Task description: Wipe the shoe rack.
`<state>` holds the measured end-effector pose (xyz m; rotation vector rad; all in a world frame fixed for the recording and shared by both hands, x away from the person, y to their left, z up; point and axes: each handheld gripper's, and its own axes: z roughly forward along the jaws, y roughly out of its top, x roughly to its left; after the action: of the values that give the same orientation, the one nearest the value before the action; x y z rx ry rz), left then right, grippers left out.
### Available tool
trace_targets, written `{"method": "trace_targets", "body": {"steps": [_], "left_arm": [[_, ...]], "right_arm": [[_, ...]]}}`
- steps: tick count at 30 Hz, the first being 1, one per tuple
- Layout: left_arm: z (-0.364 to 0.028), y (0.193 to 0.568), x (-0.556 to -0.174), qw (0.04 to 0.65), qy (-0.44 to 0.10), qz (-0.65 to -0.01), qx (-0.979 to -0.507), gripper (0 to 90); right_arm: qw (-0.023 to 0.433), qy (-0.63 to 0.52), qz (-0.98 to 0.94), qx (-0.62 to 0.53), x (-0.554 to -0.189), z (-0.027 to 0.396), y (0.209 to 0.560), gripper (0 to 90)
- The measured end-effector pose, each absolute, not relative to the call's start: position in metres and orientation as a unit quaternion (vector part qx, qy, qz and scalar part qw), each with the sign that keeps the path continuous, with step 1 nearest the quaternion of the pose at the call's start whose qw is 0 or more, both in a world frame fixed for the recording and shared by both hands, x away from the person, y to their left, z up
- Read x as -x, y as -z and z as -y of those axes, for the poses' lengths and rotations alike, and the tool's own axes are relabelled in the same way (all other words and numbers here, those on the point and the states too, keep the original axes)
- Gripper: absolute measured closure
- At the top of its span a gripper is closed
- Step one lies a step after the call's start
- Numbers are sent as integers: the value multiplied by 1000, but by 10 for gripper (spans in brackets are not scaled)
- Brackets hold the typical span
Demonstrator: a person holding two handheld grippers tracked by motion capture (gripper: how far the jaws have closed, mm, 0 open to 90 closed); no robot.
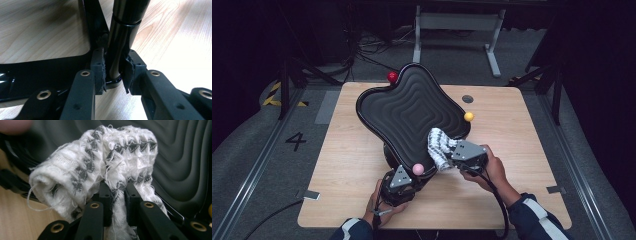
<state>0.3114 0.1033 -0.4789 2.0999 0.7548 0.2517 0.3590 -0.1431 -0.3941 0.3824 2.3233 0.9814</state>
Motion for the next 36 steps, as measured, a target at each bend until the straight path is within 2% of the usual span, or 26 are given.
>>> {"method": "trace_targets", "body": {"steps": [15, 19, 22, 25, 27, 36], "left_arm": [[-101, 479, -315, 432, -104, -311, -840, 722], [-99, 479, -316, 433, -104, -309, -840, 721], [-96, 479, -316, 433, -103, -310, -840, 721], [-95, 479, -317, 435, -101, -303, -842, 720], [-93, 478, -318, 431, -99, -301, -845, 719], [-86, 479, -320, 437, -93, -288, -847, 717]], "right_arm": [[251, -383, -884, -93, -325, 125, 382, 801], [261, -377, -884, -91, -321, 124, 384, 801], [266, -375, -882, -103, -326, 131, 385, 802], [295, -357, -877, -130, -341, 142, 389, 803], [288, -358, -874, -158, -354, 151, 393, 803], [320, -336, -857, -224, -395, 179, 406, 796]]}}
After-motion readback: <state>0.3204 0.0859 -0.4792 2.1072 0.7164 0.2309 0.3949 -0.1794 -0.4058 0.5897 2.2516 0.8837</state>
